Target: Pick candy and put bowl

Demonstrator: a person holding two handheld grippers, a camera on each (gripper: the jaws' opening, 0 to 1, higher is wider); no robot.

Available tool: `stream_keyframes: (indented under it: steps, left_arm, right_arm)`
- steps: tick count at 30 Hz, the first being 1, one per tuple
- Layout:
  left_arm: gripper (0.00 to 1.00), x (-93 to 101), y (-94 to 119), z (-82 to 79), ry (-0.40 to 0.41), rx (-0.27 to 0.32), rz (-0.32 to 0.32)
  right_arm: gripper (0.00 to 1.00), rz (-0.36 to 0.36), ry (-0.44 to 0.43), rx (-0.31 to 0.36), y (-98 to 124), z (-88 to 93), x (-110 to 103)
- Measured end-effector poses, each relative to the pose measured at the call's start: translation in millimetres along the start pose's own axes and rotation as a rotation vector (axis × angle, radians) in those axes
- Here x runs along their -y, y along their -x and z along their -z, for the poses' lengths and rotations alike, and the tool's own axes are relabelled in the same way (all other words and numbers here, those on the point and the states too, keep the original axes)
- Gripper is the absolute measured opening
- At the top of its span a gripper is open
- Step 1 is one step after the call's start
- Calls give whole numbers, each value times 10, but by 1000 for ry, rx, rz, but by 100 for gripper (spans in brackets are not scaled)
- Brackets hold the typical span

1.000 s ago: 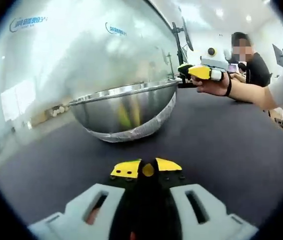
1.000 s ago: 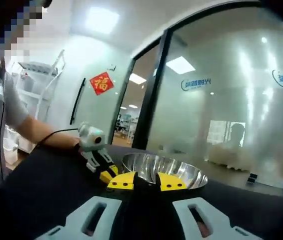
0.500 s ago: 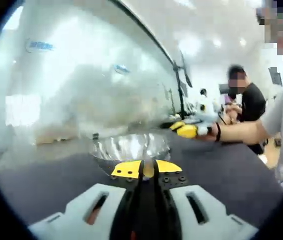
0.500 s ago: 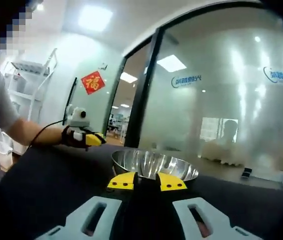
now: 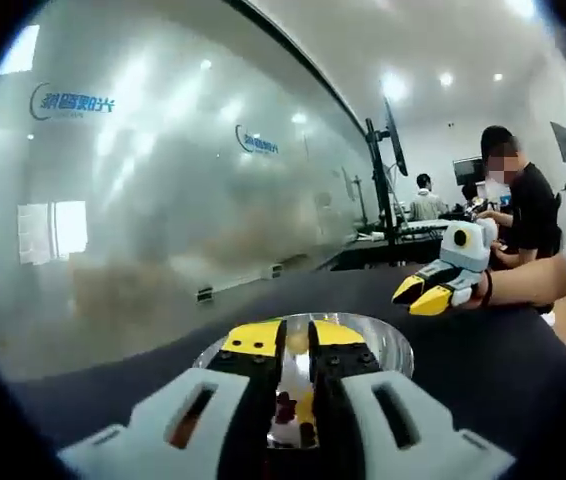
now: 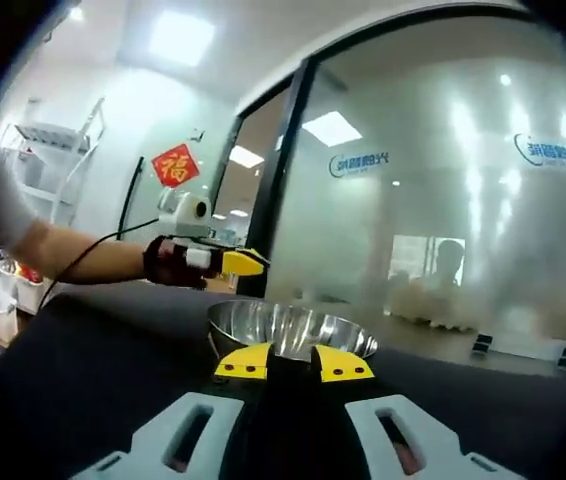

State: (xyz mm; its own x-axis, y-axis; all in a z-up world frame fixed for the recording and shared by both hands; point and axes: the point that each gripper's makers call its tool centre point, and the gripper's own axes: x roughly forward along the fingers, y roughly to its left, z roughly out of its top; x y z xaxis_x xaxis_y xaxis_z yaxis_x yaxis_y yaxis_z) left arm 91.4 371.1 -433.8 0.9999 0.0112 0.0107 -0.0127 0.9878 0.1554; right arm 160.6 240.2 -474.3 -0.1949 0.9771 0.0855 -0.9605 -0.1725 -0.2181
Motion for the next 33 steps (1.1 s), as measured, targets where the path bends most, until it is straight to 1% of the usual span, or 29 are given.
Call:
stream_keyframes:
  steps: [1, 2, 3, 4, 5, 7, 10, 13, 15, 17, 18, 19, 20, 21, 22, 23, 24, 25, 26, 27, 28, 29, 30, 31, 32, 33]
  left_arm:
    - [7, 13, -45, 57, 0, -14, 2]
    - [12, 70, -62, 96, 0, -21, 26]
    - [19, 94, -84, 130, -4, -35, 28]
    - [24, 81, -85, 142, -40, -43, 17]
    - [23, 79, -80, 111, -45, -27, 13]
    - [19, 69, -63, 26, -21, 11, 6]
    - [19, 69, -39, -22, -28, 16, 2]
    - [19, 132, 12, -28, -41, 8, 24]
    - [19, 194, 84, -21, -44, 5, 39]
    - [19, 282, 211, 10, -55, 5, 40]
    - [19, 305, 298, 45, -79, 7, 19]
    - [17, 374, 389, 104, -117, -4, 25]
    - [16, 504, 499, 199, -128, -28, 61]
    - [12, 643, 610, 265, -124, -33, 103]
    - [5, 788, 728, 322, -83, -30, 149]
    - [0, 936, 829, 376, -62, -27, 204]
    - [0, 1034, 915, 461, -52, -43, 240]
    - [0, 1096, 967, 564, -31, -68, 261]
    - [0, 1138, 1002, 710, 3, -104, 271]
    - [0, 1130, 997, 829, 57, -141, 259]
    - [0, 1158, 973, 930, 93, -167, 266]
    - [0, 1183, 955, 985, 81, -185, 271]
    - [0, 1233, 936, 1054, -5, -230, 292]
    - [0, 1288, 921, 1055, -39, -229, 311]
    - [0, 1350, 905, 1047, -15, -221, 322]
    - [0, 1411, 925, 1076, -36, -236, 355]
  right_arm:
    - [10, 1, -2, 5, 2, -11, 4]
    - [10, 1, -2, 7, 3, -19, 5]
    - [10, 1, 0, 9, 4, -27, 4]
    - [10, -2, -1, 13, 5, -40, -2]
    - [10, -6, -3, 18, 6, -55, -12]
    - [10, -9, 2, 21, 3, -72, -26]
    - [10, -16, 2, 25, -1, -84, -39]
    - [10, -18, 2, 19, -5, -72, -44]
    - [10, -21, 0, 17, -9, -68, -52]
    - [11, -31, -1, 14, -13, -65, -73]
    - [11, -71, 11, 10, -14, -65, -139]
    - [11, -173, -15, 9, 4, -74, -324]
    - [12, -315, -72, 5, 59, -92, -564]
    - [13, -399, -100, -14, 110, -83, -698]
    - [12, -417, -40, -1, 118, -101, -751]
    - [12, -438, 17, 3, 124, -99, -835]
    - [12, -471, -4, -7, 130, -79, -907]
    - [12, -488, -13, -16, 131, -60, -947]
    - [12, -498, -10, -33, 117, -14, -976]
    - [12, -497, -1, -48, 90, 39, -985]
    - [12, -494, 9, -87, 74, 138, -989]
    - [10, -488, 28, -112, 53, 221, -988]
    - [9, -497, 38, -146, 43, 328, -1020]
    - [8, -513, 30, -163, 43, 391, -1057]
    - [6, -529, 24, -177, 41, 443, -1096]
    - [6, -536, 24, -192, 44, 486, -1116]
